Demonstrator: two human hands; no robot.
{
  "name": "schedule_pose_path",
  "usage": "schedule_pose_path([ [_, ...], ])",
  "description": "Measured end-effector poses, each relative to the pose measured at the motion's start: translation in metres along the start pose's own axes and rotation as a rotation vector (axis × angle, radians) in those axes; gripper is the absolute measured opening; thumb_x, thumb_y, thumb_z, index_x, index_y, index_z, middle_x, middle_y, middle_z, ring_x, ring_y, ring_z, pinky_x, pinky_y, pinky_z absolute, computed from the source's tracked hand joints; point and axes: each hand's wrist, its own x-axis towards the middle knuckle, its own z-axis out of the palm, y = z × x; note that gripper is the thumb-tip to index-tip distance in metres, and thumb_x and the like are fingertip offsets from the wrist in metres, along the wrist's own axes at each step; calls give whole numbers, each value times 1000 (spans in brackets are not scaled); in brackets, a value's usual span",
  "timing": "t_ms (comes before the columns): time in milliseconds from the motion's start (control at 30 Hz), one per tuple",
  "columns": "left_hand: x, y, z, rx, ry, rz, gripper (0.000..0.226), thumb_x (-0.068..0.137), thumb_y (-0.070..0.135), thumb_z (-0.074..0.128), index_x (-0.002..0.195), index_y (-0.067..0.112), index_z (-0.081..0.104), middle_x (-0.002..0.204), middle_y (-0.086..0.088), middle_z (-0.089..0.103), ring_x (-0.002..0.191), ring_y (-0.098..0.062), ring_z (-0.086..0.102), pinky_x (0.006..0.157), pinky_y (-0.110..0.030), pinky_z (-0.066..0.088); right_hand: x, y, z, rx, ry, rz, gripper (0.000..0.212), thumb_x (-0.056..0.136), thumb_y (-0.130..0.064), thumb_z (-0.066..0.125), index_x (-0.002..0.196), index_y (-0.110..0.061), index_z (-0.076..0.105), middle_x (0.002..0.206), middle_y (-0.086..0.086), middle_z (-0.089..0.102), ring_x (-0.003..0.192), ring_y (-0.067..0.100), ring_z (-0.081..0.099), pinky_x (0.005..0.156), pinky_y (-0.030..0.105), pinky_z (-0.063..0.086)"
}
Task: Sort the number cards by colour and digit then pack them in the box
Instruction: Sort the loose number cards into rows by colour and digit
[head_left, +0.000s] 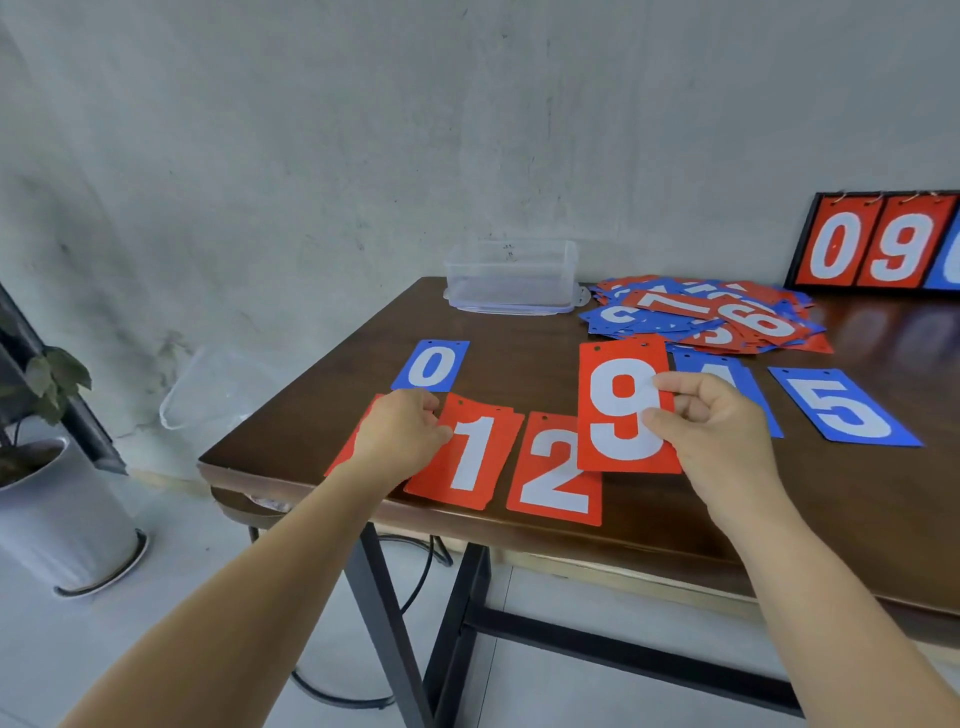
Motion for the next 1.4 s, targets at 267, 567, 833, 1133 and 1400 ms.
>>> schedule_pose_path([
  [267, -1, 28, 12, 146, 128, 154, 35, 90, 19, 60, 125, 13, 61, 116, -7, 65, 107, -24, 60, 86, -36, 52, -4, 7, -21, 33, 38, 65, 50, 89, -11, 67, 133, -25, 48, 94, -6, 67, 84, 8, 64, 55, 17, 48],
  [567, -19, 147, 70, -96, -36, 436, 38, 89, 28, 64, 127, 23, 60, 120, 4, 64, 113, -16, 58, 102, -43, 43, -5, 28, -134, -103, 263, 141, 37, 90, -5, 64, 125, -13, 55, 87, -6, 63, 73, 4, 60, 57, 19, 47],
  [833, -46, 238, 129, -173, -187, 550, 37, 90, 32, 63, 127, 27, 59, 124, 8, 60, 116, -10, 54, 106, -41, 38, -6, 65, -301, -568, 670, 327, 32, 86, -12, 56, 116, -16, 65, 108, 8, 68, 97, 30, 62, 83, 43, 52],
  [1133, -53, 277, 172, -22, -119, 443, 46, 89, 42, 63, 132, 31, 53, 138, 6, 50, 130, -19, 40, 106, -40, 33, 3, 97, -375, -1000, 666, 519, 40, 91, -23, 54, 131, -15, 58, 121, 19, 55, 111, 40, 48, 88, 47, 46],
  [1400, -25, 262, 161, 137, -195, 181, 93, 75, 70, 61, 150, 29, 26, 159, -1, 21, 145, -22, 22, 117, -44, 19, 2, 98, -378, -1135, 418, 408, 20, 89, -29, 55, 96, -19, 71, 94, 5, 52, 92, 25, 36, 81, 37, 25],
])
